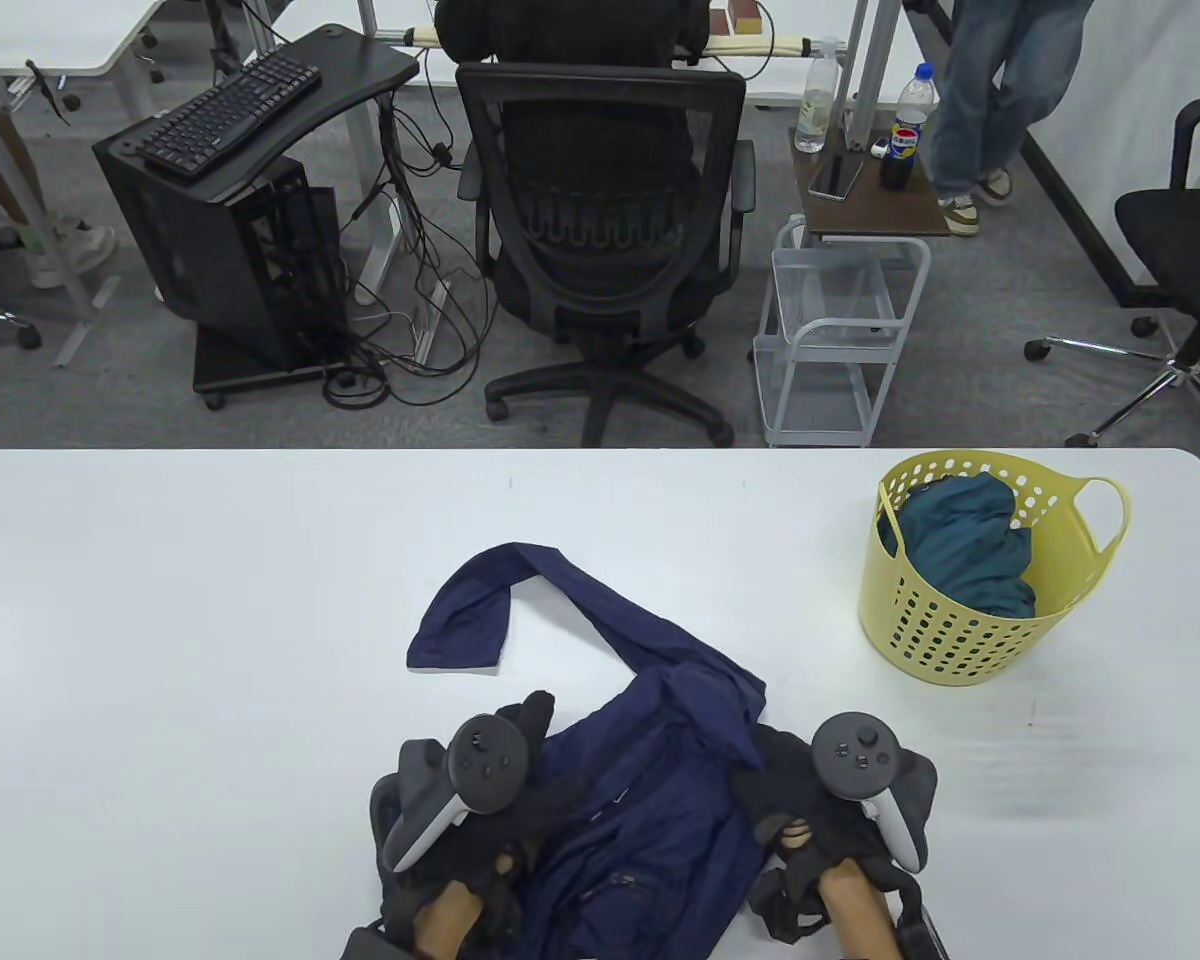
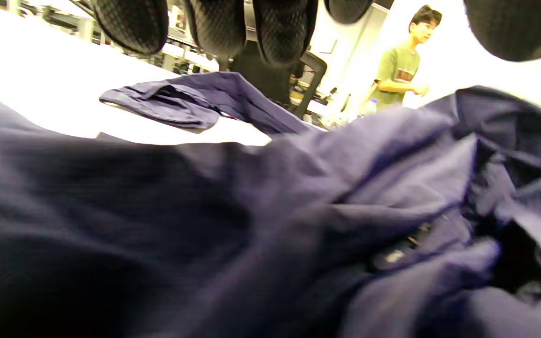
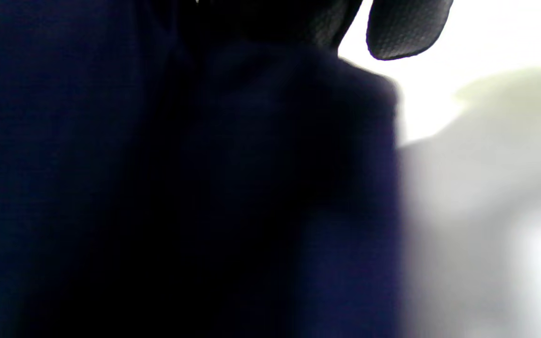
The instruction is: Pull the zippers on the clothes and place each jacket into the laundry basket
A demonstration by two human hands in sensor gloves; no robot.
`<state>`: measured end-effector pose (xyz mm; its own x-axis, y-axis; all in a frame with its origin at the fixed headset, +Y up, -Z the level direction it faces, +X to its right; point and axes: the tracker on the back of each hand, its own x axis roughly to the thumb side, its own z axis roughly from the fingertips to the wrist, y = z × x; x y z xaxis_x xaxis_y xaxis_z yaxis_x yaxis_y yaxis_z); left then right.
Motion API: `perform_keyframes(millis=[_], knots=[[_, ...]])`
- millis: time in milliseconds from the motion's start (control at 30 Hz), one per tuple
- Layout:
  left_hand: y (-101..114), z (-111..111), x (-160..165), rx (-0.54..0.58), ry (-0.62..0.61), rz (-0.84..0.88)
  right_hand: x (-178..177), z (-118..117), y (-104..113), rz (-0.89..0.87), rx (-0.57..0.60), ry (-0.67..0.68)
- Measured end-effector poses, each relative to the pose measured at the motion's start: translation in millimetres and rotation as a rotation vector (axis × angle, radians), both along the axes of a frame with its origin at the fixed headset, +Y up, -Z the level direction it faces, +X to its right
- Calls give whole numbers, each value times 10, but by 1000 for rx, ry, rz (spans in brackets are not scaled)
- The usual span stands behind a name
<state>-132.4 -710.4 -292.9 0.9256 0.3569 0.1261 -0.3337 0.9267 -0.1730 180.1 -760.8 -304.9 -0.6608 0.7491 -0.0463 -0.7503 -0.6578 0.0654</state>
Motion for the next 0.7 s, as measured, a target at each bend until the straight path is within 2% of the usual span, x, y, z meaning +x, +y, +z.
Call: perform_keyframes(millis=[67, 167, 267, 400, 467, 600, 700], knots=[[-29, -2, 84, -18, -44, -10, -70, 41, 64, -90, 36, 90], [-113, -35, 183, -61, -98, 36, -240, 128, 186, -220, 91, 301], [-154, -74, 176, -61, -56, 107, -397, 208, 253, -263, 95, 445], [-128, -100, 70, 1, 17, 187, -437, 220, 238, -167, 95, 439], [-93, -102, -2, 19, 39, 214, -409, 208, 201, -156, 48, 404], [-62, -92, -113, 22, 58, 324, -413, 190, 75, -131, -106, 420], [-33, -76, -166, 46, 72, 350, -595, 231, -4, -87, -216, 473]])
